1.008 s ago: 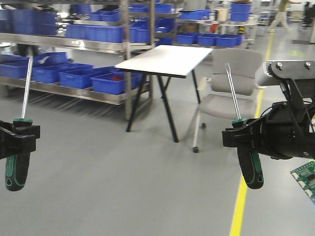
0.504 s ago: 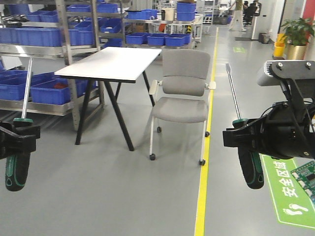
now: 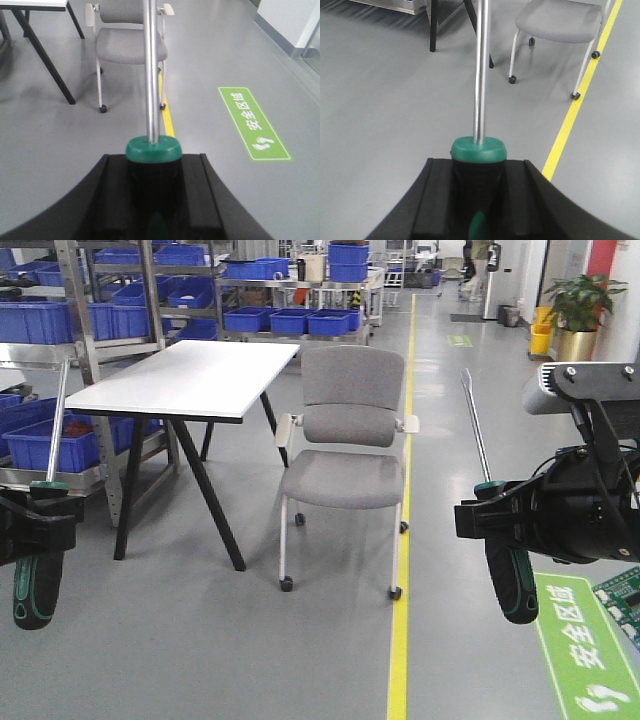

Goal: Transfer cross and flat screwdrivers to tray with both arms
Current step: 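Hold both screwdrivers upright while the base drives to the conveyor tray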

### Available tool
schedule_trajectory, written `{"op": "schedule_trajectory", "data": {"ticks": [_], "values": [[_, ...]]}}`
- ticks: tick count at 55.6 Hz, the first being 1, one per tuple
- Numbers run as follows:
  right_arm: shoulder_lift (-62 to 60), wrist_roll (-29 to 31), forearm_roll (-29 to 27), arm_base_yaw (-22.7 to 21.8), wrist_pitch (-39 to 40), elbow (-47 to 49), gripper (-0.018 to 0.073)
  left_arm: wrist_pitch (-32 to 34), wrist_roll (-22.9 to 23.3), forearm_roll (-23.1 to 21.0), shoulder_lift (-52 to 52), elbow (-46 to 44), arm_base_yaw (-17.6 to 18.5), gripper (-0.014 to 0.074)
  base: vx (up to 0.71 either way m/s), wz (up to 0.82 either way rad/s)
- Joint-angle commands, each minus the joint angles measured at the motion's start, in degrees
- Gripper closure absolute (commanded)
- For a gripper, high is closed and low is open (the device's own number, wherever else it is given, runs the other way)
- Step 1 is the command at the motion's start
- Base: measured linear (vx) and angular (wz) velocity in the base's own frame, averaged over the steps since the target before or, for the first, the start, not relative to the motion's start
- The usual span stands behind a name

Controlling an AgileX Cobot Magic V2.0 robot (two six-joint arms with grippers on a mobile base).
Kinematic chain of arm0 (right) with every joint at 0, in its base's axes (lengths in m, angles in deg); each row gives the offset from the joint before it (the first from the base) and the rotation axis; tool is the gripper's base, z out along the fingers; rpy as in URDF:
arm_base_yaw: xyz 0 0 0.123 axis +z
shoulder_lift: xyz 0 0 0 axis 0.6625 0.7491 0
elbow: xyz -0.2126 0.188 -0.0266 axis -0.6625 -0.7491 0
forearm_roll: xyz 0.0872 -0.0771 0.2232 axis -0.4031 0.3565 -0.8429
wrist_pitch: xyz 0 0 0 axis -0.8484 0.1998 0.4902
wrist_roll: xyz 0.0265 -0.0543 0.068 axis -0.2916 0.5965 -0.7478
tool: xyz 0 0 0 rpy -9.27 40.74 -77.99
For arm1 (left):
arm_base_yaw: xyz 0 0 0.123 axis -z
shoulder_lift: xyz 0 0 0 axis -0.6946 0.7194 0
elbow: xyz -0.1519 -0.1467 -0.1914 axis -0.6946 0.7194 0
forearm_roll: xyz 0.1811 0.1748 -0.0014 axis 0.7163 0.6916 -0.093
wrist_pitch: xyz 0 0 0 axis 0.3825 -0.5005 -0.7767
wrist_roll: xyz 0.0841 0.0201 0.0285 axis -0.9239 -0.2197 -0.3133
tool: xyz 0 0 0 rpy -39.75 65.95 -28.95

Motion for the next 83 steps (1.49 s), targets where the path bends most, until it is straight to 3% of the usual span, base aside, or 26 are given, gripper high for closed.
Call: {"op": "schedule_trajectory", "data": {"ticks": [1,83], "values": [[-1.66,0.51,0.33,-0.12,5.30,1.76,0.0567,5.34,0.46,-0.65,-1.17,-1.65,0.25,0.0594,0.40,0.21],[-1.66,0.51,0.60,-0.18,5.30,1.76,0.0567,5.34,0.46,-0.65,-1.17,-1.65,0.25,0.0594,0.49,0.46]]}}
